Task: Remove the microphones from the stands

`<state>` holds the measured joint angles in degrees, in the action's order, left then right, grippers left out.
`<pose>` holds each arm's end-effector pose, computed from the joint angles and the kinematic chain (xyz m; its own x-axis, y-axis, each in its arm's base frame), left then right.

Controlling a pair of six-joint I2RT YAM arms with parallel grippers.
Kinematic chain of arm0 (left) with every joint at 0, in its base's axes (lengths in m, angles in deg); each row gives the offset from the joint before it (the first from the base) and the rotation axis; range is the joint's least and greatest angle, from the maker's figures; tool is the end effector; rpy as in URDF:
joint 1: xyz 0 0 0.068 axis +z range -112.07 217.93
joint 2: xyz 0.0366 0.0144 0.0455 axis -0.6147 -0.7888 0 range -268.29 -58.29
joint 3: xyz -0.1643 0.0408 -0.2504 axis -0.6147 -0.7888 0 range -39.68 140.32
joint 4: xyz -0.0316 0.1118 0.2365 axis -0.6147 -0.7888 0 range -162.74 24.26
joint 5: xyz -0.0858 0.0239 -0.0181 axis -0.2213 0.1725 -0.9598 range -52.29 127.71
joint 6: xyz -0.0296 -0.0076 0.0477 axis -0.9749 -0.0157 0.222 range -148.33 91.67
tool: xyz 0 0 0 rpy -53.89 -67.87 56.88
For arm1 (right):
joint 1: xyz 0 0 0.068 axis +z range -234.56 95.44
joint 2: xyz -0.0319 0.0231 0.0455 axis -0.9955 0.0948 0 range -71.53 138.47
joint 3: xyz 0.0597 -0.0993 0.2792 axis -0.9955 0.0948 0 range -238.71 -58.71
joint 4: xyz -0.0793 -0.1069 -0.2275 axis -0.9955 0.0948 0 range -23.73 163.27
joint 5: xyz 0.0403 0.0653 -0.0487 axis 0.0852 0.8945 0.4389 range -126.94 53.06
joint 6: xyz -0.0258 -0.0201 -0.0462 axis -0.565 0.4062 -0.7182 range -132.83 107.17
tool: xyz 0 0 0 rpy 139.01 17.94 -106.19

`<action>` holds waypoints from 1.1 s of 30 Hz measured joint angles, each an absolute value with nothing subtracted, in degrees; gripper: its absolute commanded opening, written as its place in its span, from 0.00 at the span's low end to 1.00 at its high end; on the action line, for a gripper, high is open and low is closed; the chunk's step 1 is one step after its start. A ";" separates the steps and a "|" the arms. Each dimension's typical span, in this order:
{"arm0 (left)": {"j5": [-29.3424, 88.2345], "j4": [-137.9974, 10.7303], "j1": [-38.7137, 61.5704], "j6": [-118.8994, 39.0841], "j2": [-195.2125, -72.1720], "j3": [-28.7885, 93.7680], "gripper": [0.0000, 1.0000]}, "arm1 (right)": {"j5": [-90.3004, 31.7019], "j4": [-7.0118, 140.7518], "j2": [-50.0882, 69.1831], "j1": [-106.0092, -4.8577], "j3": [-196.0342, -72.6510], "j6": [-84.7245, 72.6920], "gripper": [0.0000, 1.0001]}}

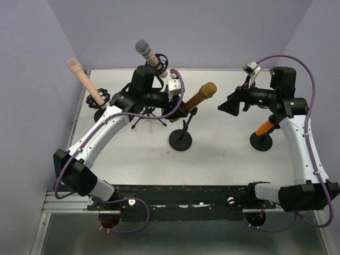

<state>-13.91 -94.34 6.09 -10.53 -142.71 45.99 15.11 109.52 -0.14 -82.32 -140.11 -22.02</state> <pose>0.2595 -0.1977 0.4264 -0.0908 0.2798 -0.9558 0.9944 0.0783 -0.0715 0.2400 0.0406 0.4406 -0.4316 -0.1152 -0.8947 -0.7618 0.5777 0.2931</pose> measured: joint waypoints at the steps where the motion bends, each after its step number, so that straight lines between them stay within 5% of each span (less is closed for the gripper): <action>1: -13.91 -94.14 6.12 -10.59 -142.49 45.62 0.71 | 15.70 109.43 0.06 -82.32 -140.05 -22.59 0.93; 5: -10.94 -91.15 6.09 -13.00 -141.07 44.57 0.85 | 18.17 108.67 1.13 -82.32 -139.37 -23.40 0.92; 11: -8.73 -87.32 6.09 -14.44 -137.48 44.57 0.88 | 20.38 106.17 3.25 -82.32 -137.89 -22.83 0.92; 24: -6.35 -86.71 6.07 -13.85 -137.62 47.37 0.81 | 24.25 97.02 3.93 -78.01 -133.80 -24.91 0.93; 33: -6.43 -92.57 7.21 -10.90 -141.35 54.91 0.67 | 23.40 89.87 6.33 -68.22 -132.57 -31.57 0.92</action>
